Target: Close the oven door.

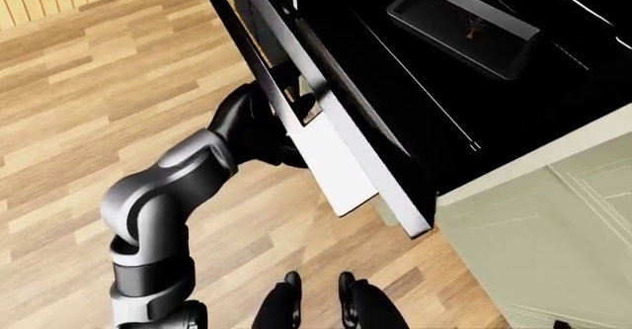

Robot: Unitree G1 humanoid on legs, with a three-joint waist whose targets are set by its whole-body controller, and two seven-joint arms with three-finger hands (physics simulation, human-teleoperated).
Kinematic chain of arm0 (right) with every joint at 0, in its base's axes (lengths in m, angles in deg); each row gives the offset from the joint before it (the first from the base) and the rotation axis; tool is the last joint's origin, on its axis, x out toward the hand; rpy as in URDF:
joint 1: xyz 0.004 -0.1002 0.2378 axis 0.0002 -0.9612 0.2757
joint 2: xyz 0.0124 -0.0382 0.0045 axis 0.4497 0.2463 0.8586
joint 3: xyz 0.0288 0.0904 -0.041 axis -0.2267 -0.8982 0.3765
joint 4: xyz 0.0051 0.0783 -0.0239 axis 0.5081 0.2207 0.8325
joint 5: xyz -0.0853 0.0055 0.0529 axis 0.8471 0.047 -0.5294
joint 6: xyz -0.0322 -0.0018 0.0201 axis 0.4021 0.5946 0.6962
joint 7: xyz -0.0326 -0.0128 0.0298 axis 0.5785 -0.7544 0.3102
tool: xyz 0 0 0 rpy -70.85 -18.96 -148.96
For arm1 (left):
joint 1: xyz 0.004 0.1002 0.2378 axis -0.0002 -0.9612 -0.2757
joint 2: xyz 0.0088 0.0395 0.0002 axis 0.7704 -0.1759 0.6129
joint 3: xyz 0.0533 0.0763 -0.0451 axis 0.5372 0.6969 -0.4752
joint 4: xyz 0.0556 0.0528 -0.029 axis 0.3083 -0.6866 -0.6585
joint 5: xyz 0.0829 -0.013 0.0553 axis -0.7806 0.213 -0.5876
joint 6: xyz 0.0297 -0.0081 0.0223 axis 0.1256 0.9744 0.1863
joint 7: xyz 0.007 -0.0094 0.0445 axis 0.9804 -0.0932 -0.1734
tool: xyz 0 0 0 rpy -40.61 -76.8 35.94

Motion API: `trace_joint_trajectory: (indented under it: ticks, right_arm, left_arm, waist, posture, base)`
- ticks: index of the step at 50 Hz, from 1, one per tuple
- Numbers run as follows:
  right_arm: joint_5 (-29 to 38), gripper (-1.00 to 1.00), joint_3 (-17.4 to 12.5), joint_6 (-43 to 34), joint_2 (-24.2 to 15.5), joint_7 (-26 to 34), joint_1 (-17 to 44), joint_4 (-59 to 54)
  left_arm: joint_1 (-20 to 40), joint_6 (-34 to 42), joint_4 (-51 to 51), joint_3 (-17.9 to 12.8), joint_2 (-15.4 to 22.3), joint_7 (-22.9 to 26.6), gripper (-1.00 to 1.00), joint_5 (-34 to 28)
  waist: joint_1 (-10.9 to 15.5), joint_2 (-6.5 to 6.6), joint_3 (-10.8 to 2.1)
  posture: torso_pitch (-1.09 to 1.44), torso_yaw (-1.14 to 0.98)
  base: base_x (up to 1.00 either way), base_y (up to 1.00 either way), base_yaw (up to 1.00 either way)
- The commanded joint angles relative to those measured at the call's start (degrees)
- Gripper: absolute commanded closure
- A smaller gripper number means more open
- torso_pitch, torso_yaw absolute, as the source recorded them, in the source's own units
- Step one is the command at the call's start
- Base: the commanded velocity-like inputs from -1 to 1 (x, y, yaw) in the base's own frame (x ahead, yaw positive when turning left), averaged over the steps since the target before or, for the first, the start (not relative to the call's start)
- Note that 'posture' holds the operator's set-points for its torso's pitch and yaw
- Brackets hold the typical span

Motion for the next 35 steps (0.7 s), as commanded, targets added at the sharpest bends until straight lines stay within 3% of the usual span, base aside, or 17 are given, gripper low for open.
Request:
trace_joint_trajectory:
  ticks: [1, 8, 18, 35]
  right_arm:
    - [-0.59, -1.0, -0.49, 0.94, -0.63, 0.08, -1.05, -0.13]
    - [-0.72, -1.0, -0.5, 0.81, -0.62, 0.19, -1.04, -0.13]
    - [-1.03, -1.0, -0.59, 0.85, -0.6, 0.41, -1.01, -0.14]
    - [-1.64, -1.0, -0.77, 0.85, -0.54, 0.92, -0.94, -0.14]
  left_arm:
    - [2.42, -0.89, 2.0, 0.25, -0.11, -1.03, -1.0, 1.0]
    - [7.09, -0.07, 1.17, 2.87, -3.17, -3.98, -1.0, 0.21]
    - [12.98, -0.94, -2.46, 7.68, -8.62, -4.36, -1.0, -7.37]
    - [20.08, -7.16, -10.18, 13.75, -23.0, -8.47, -1.0, -20.56]
  waist:
    - [-0.03, -0.27, -1.58]
    - [0.12, -0.66, -1.57]
    - [0.36, -1.23, -1.56]
    - [0.45, -2.6, -1.52]
  posture:
    - [0.49, 0.0]
    - [0.49, 0.0]
    - [0.49, 0.0]
    - [0.49, 0.0]
  base:
    - [0.0, 0.0, 0.0]
    - [0.0, 0.0, 0.0]
    - [0.0, 0.0, 0.0]
    - [0.0, 0.0, 0.0]
